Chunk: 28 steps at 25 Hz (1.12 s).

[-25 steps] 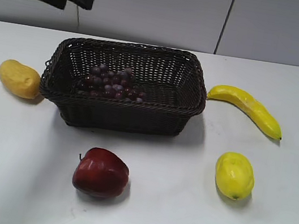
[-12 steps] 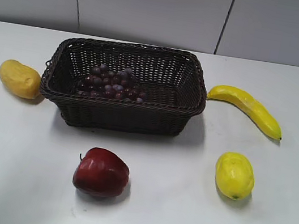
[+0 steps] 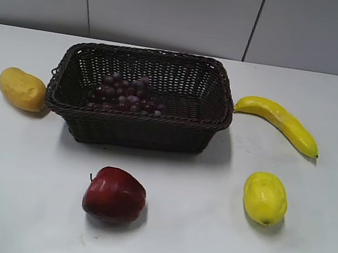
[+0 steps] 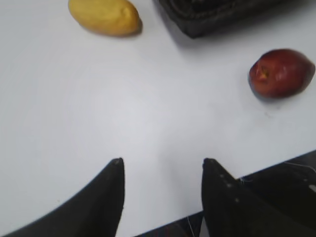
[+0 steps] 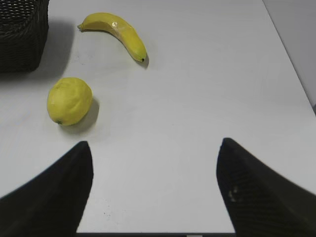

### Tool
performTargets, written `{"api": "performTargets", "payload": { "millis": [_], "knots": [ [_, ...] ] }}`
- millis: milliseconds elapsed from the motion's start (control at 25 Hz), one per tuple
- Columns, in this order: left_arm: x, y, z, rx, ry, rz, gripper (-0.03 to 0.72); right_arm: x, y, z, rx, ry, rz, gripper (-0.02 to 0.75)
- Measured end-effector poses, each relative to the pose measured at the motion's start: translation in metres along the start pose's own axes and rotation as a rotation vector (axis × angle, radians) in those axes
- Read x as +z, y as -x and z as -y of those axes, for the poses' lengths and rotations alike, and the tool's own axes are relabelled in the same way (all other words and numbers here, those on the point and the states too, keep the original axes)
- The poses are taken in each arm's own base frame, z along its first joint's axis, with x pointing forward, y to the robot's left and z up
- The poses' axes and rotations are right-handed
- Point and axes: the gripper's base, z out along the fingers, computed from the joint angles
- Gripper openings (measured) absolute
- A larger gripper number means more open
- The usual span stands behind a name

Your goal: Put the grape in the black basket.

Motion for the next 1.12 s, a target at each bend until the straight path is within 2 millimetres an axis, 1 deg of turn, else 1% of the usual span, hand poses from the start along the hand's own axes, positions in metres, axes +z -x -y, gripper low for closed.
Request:
{"api": "performTargets", "payload": {
  "millis": [80,240,440,480,680,920,1120],
  "knots": [
    [0.007,-0.025,0.001,0.0,-0.001,-0.022,0.477,0.0,0.0,0.0,0.0,0.0,0.0,0.593],
    [0.016,-0.067,0.003,0.0,-0.001,-0.029,0.477,0.0,0.0,0.0,0.0,0.0,0.0,0.593],
    [0.025,-0.104,0.005,0.001,0.003,-0.001,0.477,0.0,0.0,0.0,0.0,0.0,0.0,0.593],
    [0.025,-0.108,0.005,0.001,0.003,0.003,0.477,0.0,0.0,0.0,0.0,0.0,0.0,0.593],
    [0.022,-0.113,0.006,0.014,0.005,0.084,0.481,0.0,0.0,0.0,0.0,0.0,0.0,0.593],
    [0.031,-0.11,0.011,0.022,-0.045,0.147,0.507,0.0,0.0,0.0,0.0,0.0,0.0,0.593],
    [0.031,-0.109,0.011,0.023,-0.05,0.154,0.511,0.0,0.0,0.0,0.0,0.0,0.0,0.593]
  ]
}}
